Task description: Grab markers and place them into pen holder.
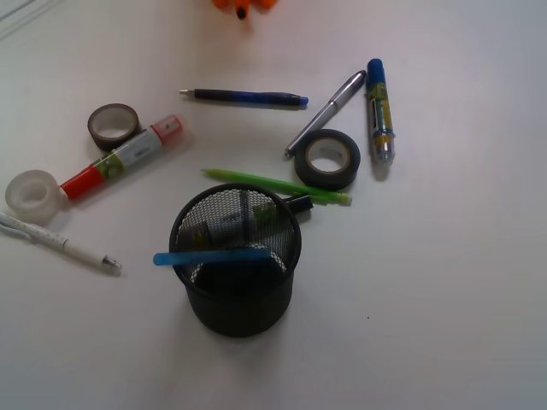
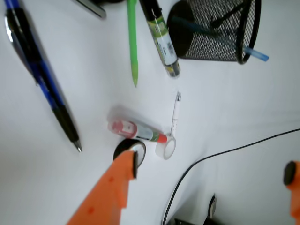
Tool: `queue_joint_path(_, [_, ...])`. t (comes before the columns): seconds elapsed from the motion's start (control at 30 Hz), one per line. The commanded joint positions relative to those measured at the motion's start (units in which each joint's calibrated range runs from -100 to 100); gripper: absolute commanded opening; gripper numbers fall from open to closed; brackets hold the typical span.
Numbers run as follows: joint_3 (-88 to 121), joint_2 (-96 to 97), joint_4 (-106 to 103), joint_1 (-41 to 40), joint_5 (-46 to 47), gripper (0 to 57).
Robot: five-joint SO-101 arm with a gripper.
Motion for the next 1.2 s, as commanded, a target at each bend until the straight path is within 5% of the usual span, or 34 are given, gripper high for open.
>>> queue_joint_path(0.0, [-17.19, 22.57, -1.37, 1.69, -0.05, 34.5])
queue_joint_path(0.43, [-45.18, 73.91, -6.27, 18.74, -2.54, 34.4])
queue_joint_path(0.57, [-60.22, 86.57, -3.30, 17.24, -5.67, 34.4])
queue_joint_path(0.73, [-81.87, 102.30, 4.23, 15.22, 1.81, 34.3])
queue_joint_path(0.97, [-100.44, 113.26, 11.14, 23.00, 7.96, 34.3])
queue_joint_path(1.17, [-103.52, 114.45, 11.40, 23.67, -10.70, 34.4])
